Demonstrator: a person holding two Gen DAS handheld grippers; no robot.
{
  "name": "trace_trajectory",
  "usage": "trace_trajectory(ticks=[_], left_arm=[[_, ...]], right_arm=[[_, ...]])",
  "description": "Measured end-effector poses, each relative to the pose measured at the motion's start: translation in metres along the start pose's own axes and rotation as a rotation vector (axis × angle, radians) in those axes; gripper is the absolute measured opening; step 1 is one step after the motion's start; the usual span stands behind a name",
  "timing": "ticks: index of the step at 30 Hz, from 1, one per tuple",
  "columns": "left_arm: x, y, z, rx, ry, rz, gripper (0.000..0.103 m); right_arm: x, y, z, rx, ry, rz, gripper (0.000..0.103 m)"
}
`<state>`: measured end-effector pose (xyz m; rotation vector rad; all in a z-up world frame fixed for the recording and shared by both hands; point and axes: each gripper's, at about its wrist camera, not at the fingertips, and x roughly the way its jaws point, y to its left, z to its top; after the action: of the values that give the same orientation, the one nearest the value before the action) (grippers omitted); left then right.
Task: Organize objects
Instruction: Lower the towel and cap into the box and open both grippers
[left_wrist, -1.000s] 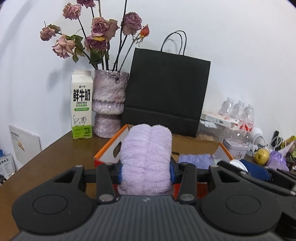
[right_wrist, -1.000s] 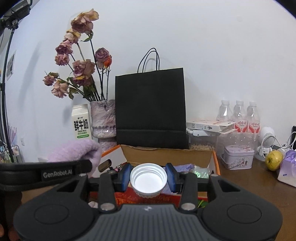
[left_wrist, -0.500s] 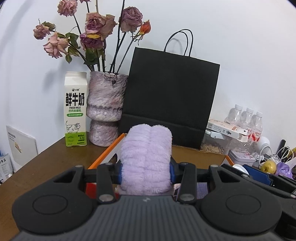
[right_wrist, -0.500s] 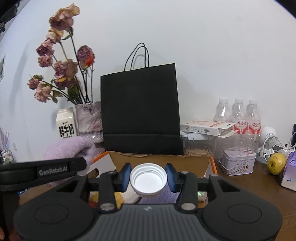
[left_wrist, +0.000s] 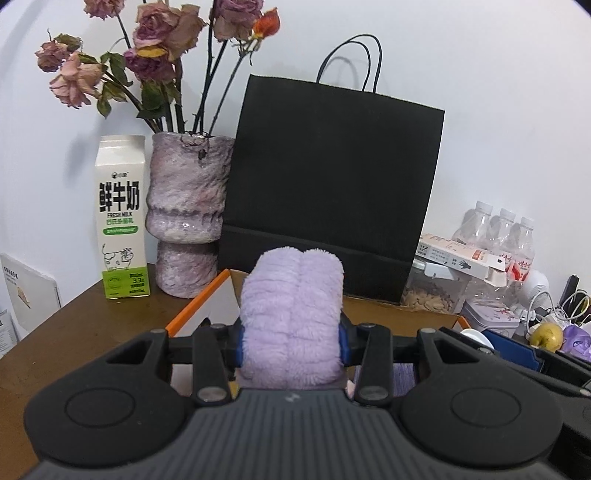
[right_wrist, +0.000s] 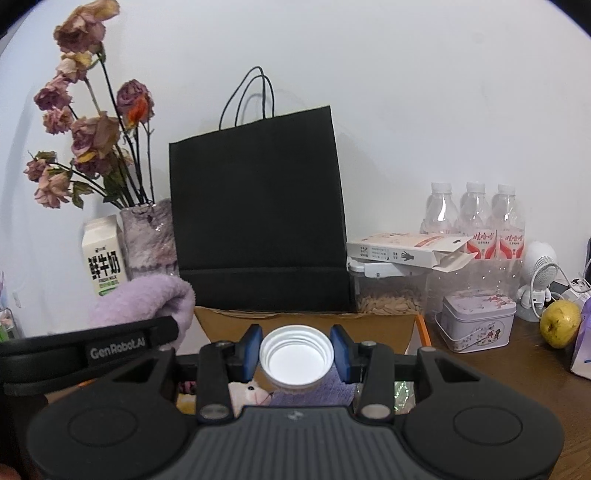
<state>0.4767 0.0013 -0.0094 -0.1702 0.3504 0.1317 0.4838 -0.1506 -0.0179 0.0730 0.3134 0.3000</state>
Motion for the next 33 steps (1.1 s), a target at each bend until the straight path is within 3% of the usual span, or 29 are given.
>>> trace_trajectory(ticks=[18, 21, 23, 24, 26, 27, 28, 29, 33], left_arm=[[0.045, -0.001, 0.0, 0.033, 0.067, 0.011, 0.044], [0.047, 0.002, 0.0, 0.03, 0.071, 0.022, 0.049], [0.046, 0.004, 0.0, 0.025, 0.063, 0.024, 0.062], [0.045, 0.005, 0.0, 0.023, 0.058, 0.027, 0.068], [0.044, 0.006, 0.001, 0.022, 0.041, 0.041, 0.091], [0.042, 0.007, 0.002, 0.022, 0.031, 0.046, 0.096], [0.042, 0.008, 0.002, 0.02, 0.021, 0.05, 0.103], [0.04, 0.009, 0.002, 0.016, 0.01, 0.055, 0.103], [0.039, 0.011, 0.003, 0.006, 0.016, 0.059, 0.103]], right_arm=[[0.034, -0.004, -0.008, -0.02, 0.078, -0.04, 0.039], [0.036, -0.005, -0.01, -0.019, 0.103, -0.037, 0.039], [0.038, -0.006, -0.012, -0.013, 0.117, -0.038, 0.04], [0.039, -0.007, -0.013, -0.009, 0.122, -0.041, 0.043], [0.041, -0.008, -0.014, -0.006, 0.132, -0.042, 0.066], [0.041, -0.007, -0.015, -0.008, 0.137, -0.041, 0.074], [0.041, -0.006, -0.015, -0.014, 0.141, -0.044, 0.09], [0.041, -0.005, -0.016, -0.02, 0.141, -0.047, 0.099], [0.041, -0.004, -0.016, -0.022, 0.151, -0.05, 0.103]])
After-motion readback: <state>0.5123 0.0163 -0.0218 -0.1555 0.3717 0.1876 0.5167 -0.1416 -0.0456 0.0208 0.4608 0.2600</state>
